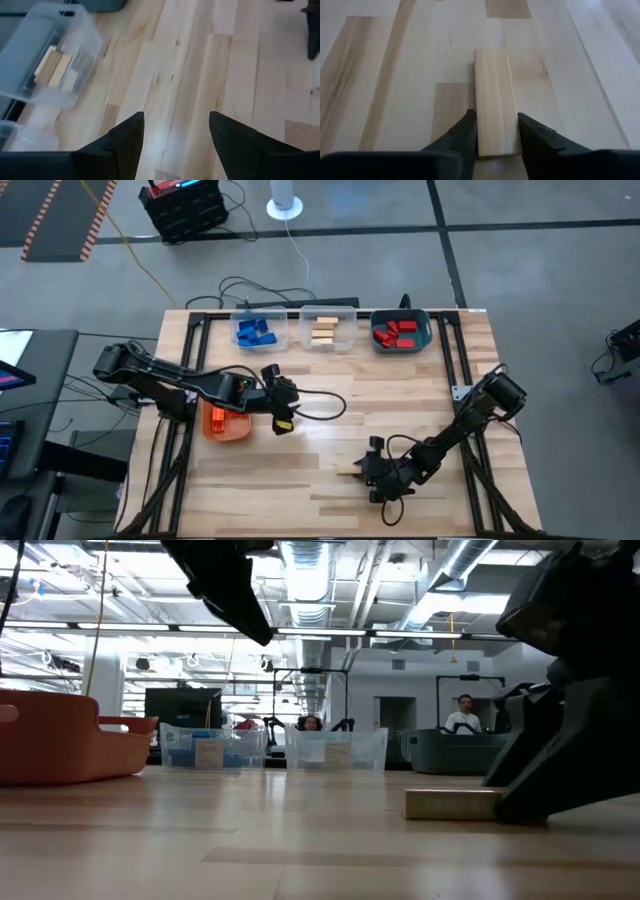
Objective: Sort blocks
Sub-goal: Put the light brown block into the right transparent bin
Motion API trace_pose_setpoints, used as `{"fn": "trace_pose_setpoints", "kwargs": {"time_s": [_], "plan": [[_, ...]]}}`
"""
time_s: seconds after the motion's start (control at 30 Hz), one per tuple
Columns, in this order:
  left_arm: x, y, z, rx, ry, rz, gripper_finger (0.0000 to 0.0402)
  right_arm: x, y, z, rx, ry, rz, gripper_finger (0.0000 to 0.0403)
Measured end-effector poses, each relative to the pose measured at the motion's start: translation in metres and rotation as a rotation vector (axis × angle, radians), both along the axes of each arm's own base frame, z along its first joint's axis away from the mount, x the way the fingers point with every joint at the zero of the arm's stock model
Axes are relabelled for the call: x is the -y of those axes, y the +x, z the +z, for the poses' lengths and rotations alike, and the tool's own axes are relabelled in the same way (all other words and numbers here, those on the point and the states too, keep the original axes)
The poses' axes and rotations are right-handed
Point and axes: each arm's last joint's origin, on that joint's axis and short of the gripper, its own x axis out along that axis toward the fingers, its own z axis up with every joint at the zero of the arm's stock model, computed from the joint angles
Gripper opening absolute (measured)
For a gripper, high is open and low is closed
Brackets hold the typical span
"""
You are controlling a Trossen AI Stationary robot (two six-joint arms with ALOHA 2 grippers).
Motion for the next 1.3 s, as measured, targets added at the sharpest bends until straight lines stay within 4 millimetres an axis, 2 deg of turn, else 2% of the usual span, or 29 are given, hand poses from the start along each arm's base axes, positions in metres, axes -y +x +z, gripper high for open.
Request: {"fn": "trace_pose_setpoints", "kwargs": {"time_s": [0.07, 0.2, 0.27, 0.4, 0.5, 0.63, 0.77, 0.97, 1.17, 1.3], "plan": [[0.003, 0.001, 0.001, 0.003, 0.024, -0.039, 0.0219, 0.002, 0.001, 0.0, -0.007, 0.004, 0.004, 0.0134], [0.015, 0.003, 0.005, 0.021, 0.104, -0.175, 0.0219, 0.008, 0.005, 0.009, -0.016, 0.011, 0.033, 0.0133], [0.022, 0.004, 0.008, 0.034, 0.162, -0.252, 0.0219, 0.016, 0.007, 0.019, -0.014, 0.019, 0.04, 0.0133], [0.039, 0.004, 0.012, 0.039, 0.297, -0.416, 0.0219, 0.031, 0.011, 0.053, 0.061, 0.028, 0.041, 0.0133], [0.053, 0.008, 0.006, 0.012, 0.395, -0.533, 0.0219, 0.044, 0.009, 0.07, 0.121, 0.041, 0.064, 0.0133], [0.069, 0.02, -0.014, -0.037, 0.498, -0.646, 0.0219, 0.058, 0.012, 0.091, 0.262, 0.127, 0.131, 0.0133], [0.081, 0.034, -0.036, -0.065, 0.593, -0.662, 0.0219, 0.068, 0.017, 0.095, 0.323, 0.197, 0.175, 0.0133], [0.093, 0.048, -0.051, -0.039, 0.692, -0.695, 0.0219, 0.073, 0.02, 0.097, 0.347, 0.209, 0.171, 0.0136], [0.097, 0.055, -0.048, 0.033, 0.741, -0.707, 0.0217, 0.074, 0.02, 0.097, 0.347, 0.211, 0.166, 0.0137], [0.1, 0.055, -0.046, 0.059, 0.754, -0.719, 0.0186, 0.074, 0.02, 0.098, 0.348, 0.213, 0.164, 0.0137]]}}
